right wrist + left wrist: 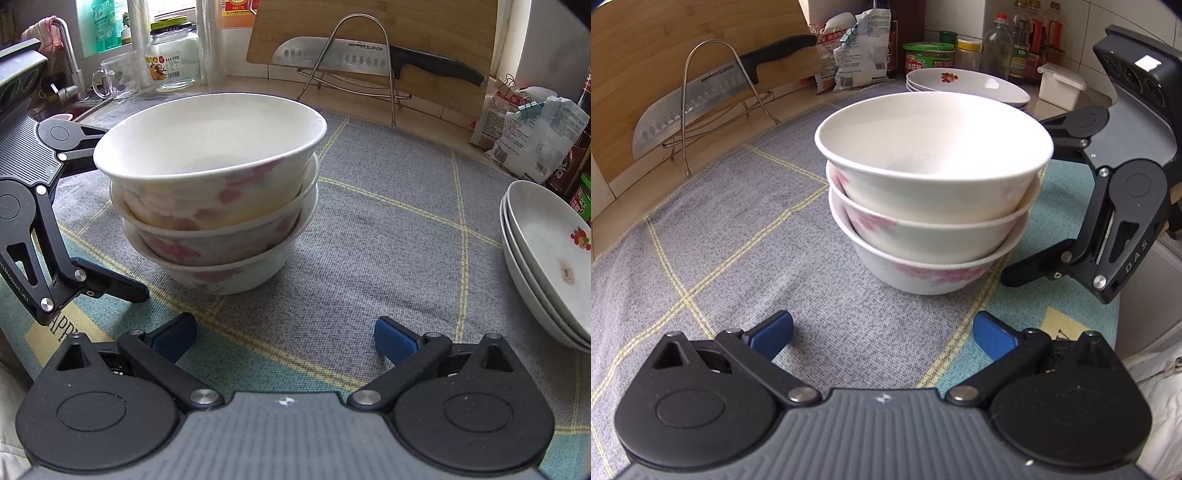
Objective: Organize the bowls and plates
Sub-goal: 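Grip the three-bowl stack from opposite sides with both tools, then lift the bowl stack with both tools and carry it to the plate stack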
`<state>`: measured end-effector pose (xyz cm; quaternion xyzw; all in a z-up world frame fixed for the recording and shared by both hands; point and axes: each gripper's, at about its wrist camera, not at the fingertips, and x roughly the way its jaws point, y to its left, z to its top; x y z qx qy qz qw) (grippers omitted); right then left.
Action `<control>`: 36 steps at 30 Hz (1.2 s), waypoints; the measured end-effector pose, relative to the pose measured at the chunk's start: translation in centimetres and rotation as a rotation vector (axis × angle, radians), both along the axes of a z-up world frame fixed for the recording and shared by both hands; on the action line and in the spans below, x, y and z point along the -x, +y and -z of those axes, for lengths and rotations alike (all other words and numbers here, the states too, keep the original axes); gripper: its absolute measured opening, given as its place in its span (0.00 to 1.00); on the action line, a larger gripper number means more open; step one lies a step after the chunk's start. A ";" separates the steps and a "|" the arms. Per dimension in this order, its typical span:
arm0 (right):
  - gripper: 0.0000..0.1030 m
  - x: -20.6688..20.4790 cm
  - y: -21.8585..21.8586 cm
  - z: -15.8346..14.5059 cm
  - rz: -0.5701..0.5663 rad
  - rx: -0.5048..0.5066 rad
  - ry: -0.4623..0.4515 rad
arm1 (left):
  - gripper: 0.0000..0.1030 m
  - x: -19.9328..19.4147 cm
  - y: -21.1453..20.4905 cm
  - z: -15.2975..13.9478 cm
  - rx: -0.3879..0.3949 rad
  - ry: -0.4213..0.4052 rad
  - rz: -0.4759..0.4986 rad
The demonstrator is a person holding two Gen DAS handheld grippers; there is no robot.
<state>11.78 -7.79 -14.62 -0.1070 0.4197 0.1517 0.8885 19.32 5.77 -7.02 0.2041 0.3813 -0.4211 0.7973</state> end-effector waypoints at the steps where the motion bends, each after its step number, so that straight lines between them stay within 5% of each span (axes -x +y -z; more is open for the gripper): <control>1: 1.00 -0.2 0.0 -0.1 -0.011 0.002 0.007 | 0.99 -0.1 -0.1 -0.1 -0.002 -0.011 0.017; 9: 1.00 -1.6 0.3 -1.3 -0.162 0.001 0.023 | 0.97 -0.8 -0.3 -1.0 0.005 -0.069 0.182; 16: 1.00 -2.9 1.1 -2.4 -0.293 0.025 0.018 | 0.93 -1.9 -0.7 -0.9 0.025 -0.040 0.303; 36: 0.88 -4.2 2.0 -3.2 -0.442 0.047 0.075 | 0.84 -3.1 -1.4 -1.4 0.029 0.009 0.436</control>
